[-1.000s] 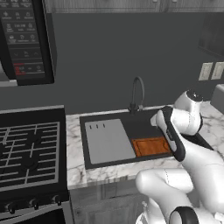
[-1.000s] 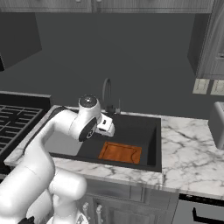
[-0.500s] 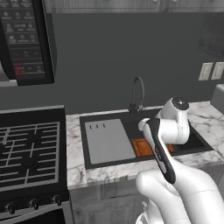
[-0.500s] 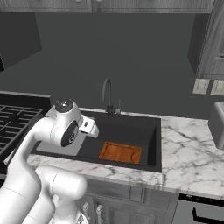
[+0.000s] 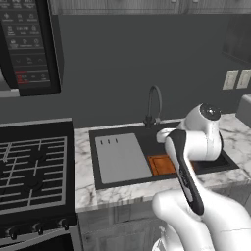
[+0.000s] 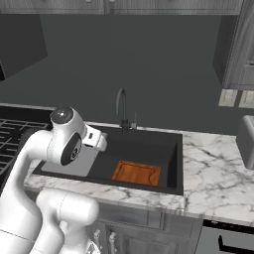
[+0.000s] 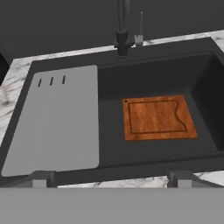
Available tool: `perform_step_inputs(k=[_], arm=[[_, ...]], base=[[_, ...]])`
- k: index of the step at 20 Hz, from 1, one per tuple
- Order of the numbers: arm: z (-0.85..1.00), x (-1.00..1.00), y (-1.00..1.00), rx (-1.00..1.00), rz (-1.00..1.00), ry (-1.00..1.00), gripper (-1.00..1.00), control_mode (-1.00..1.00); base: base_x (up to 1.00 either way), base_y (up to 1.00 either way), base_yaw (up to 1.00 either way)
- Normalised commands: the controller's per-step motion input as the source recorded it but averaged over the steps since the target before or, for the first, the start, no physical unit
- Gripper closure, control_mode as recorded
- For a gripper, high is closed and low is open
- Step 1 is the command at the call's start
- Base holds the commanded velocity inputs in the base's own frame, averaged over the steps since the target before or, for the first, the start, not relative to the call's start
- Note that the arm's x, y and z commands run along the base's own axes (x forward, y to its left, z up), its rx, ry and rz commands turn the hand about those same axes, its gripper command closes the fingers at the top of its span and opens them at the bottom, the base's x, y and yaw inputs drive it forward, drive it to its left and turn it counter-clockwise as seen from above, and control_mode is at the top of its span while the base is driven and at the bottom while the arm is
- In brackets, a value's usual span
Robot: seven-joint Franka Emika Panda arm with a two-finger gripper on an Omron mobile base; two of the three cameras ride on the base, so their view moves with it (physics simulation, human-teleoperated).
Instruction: Move the cutting board and knife to the sink. Then move spray from the cabinet to the counter.
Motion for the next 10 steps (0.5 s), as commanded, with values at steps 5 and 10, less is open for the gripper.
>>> perform_step_inputs(k=[5, 10], arm=[[0.04, -0.12, 0.01, 0.0, 0.01, -0.01, -1.0, -1.0], [0.0, 0.0, 0.0, 0.0, 0.0, 0.0, -1.0, -1.0]], base=[[0.0, 0.0, 0.0], [0.0, 0.0, 0.0]])
